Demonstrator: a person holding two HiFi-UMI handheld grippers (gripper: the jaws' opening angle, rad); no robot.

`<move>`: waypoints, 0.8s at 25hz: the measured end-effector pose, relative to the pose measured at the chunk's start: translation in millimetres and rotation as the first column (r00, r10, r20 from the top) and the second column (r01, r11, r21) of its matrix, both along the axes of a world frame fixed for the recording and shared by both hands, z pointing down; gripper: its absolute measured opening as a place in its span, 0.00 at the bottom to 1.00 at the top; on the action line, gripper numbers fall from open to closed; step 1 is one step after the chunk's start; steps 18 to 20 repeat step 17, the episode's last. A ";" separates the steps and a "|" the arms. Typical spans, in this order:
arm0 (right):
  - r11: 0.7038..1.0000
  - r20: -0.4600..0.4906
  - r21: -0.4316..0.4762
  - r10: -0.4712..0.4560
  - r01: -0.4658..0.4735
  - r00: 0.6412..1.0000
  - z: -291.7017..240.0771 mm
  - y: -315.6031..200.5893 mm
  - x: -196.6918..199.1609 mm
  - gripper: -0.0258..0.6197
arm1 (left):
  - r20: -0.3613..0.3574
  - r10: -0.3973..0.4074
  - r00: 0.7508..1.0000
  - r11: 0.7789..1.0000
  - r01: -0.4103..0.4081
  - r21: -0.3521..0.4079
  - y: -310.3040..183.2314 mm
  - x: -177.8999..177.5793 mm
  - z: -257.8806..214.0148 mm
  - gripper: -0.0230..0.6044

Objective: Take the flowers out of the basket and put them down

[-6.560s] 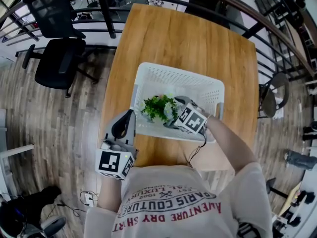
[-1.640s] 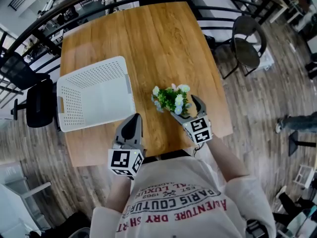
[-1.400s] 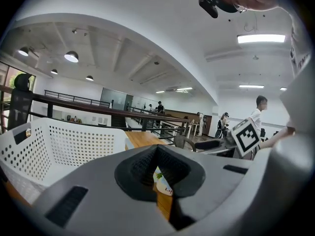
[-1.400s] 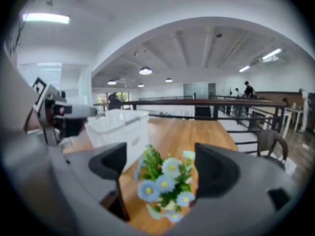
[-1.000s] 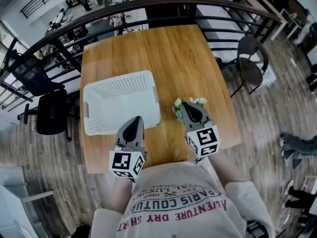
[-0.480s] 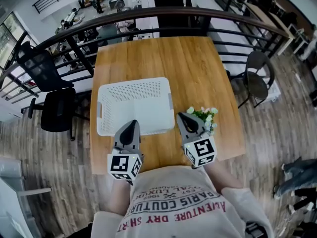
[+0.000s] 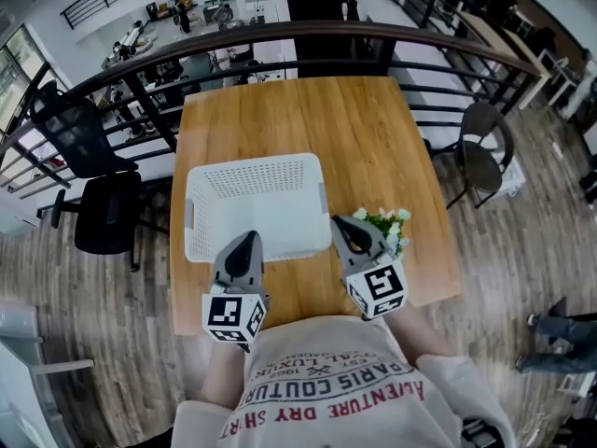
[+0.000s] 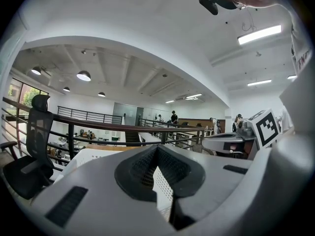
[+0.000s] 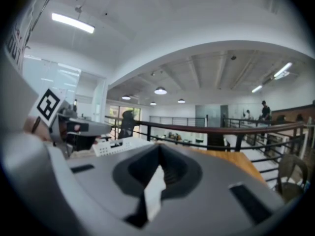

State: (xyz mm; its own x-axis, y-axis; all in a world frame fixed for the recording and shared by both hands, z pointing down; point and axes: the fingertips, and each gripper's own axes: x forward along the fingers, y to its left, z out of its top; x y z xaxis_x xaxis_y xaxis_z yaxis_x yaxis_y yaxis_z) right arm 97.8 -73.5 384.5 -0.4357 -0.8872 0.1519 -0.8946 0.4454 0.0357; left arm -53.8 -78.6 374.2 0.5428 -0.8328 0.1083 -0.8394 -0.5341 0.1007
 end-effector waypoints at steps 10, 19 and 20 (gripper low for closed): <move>1.000 -0.017 0.024 0.008 -0.007 1.000 -6.2 -0.3 -2.3 0.09 | -0.003 0.006 1.000 1.000 -0.006 0.006 -0.6 -2.8 -2.8 0.05; 1.000 -0.015 0.025 0.013 -0.013 1.000 -7.1 -3.0 -5.8 0.09 | -0.004 0.010 1.000 1.000 -0.009 0.008 -1.7 -2.1 -3.7 0.05; 1.000 -0.015 0.025 0.013 -0.013 1.000 -7.1 -3.0 -5.8 0.09 | -0.004 0.010 1.000 1.000 -0.009 0.008 -1.7 -2.1 -3.7 0.05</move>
